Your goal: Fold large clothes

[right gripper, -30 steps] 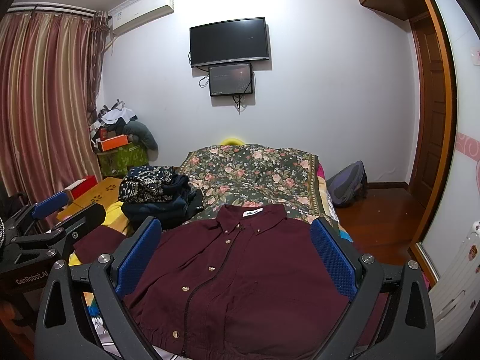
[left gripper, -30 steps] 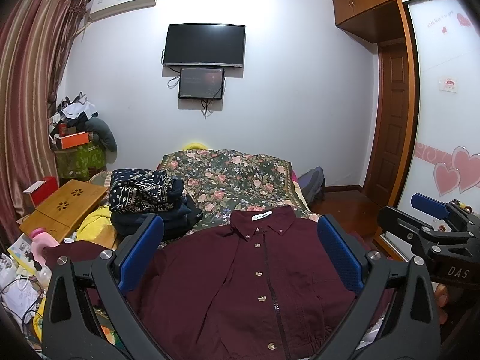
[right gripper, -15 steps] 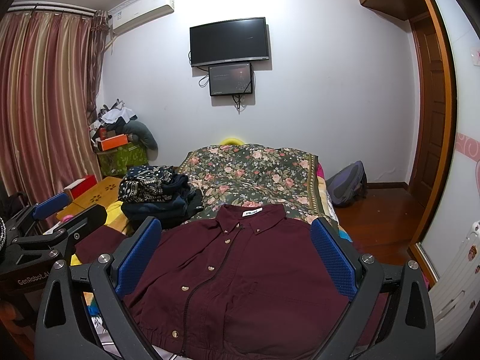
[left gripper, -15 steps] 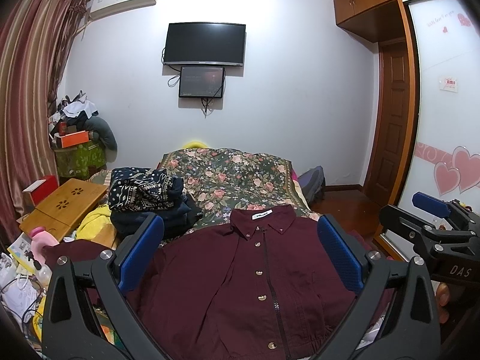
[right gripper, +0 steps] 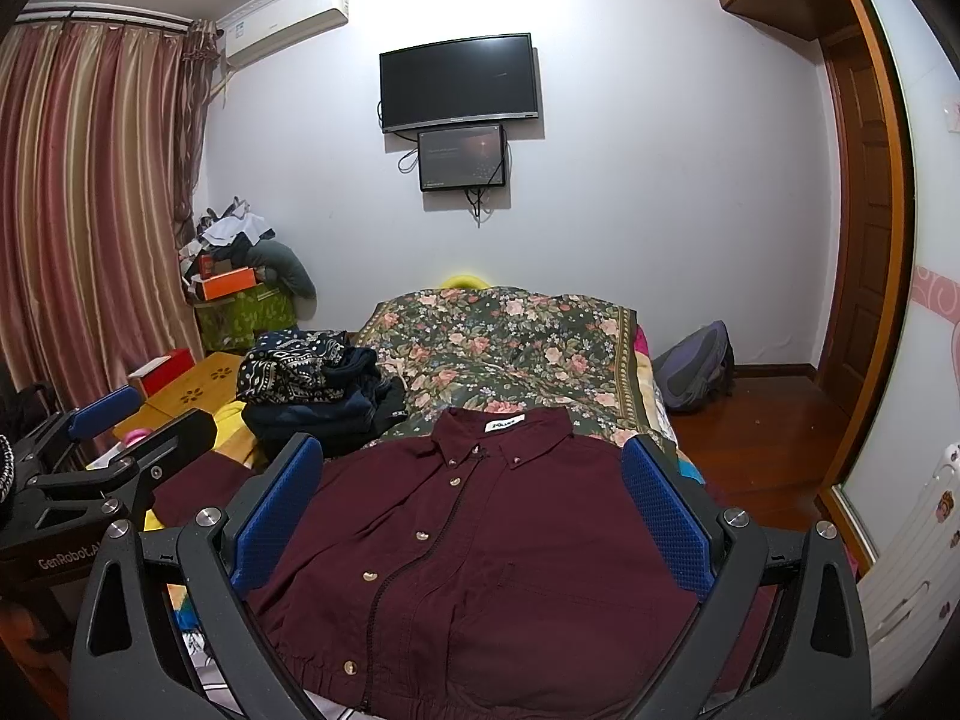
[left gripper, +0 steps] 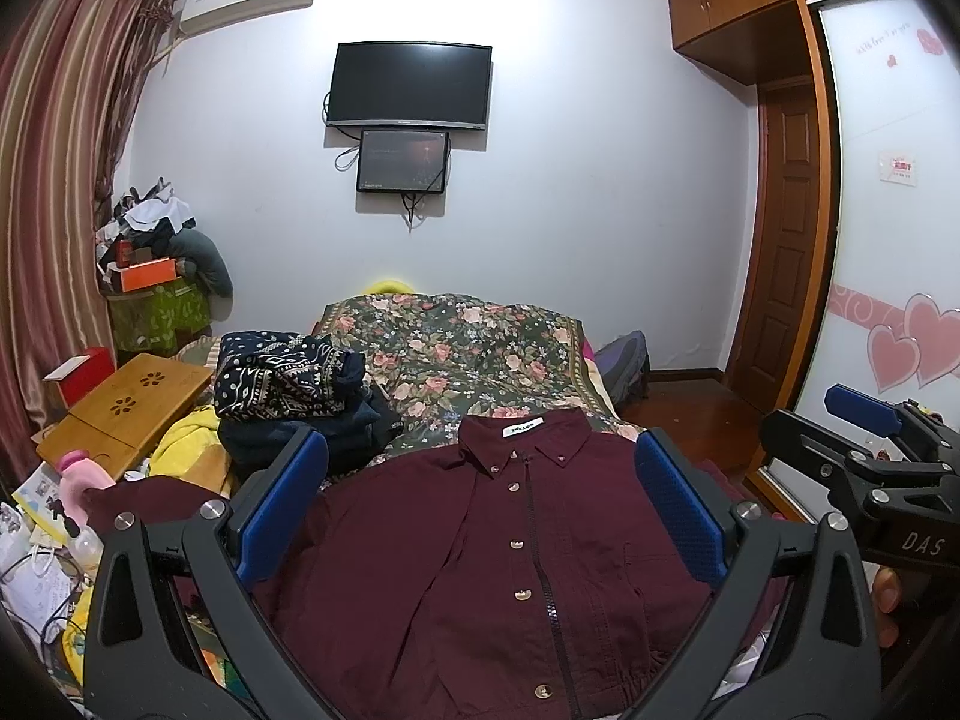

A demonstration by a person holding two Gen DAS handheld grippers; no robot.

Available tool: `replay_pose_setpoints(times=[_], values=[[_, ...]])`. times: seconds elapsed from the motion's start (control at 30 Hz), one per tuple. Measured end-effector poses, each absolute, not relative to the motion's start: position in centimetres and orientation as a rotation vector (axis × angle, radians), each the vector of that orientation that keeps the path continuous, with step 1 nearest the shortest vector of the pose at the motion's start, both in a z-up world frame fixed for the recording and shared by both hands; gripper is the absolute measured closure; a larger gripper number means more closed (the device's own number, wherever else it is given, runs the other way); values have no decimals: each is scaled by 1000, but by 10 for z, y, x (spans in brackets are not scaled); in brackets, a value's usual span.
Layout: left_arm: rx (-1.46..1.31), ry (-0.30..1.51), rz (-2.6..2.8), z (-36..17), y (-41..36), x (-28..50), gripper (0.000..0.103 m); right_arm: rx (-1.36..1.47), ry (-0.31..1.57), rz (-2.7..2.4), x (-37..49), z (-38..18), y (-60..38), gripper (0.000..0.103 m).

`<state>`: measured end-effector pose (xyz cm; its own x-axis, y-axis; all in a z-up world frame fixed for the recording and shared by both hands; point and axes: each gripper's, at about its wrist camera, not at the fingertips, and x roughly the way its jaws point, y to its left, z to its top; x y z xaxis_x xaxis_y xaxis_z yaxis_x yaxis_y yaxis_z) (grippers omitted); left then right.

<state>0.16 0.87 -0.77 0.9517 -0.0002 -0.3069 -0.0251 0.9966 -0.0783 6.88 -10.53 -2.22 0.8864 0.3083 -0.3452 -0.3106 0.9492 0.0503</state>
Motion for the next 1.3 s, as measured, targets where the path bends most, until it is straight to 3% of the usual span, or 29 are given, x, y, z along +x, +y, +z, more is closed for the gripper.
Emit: replay_pose_setpoints(times=[0.97,1.3], values=[[-122,344,54,-24,34,21,0,-24,414,303,89,-36,-102,4],[-165,379,247,-43,110,44,0,-40,486,286,118,-48,-97,4]])
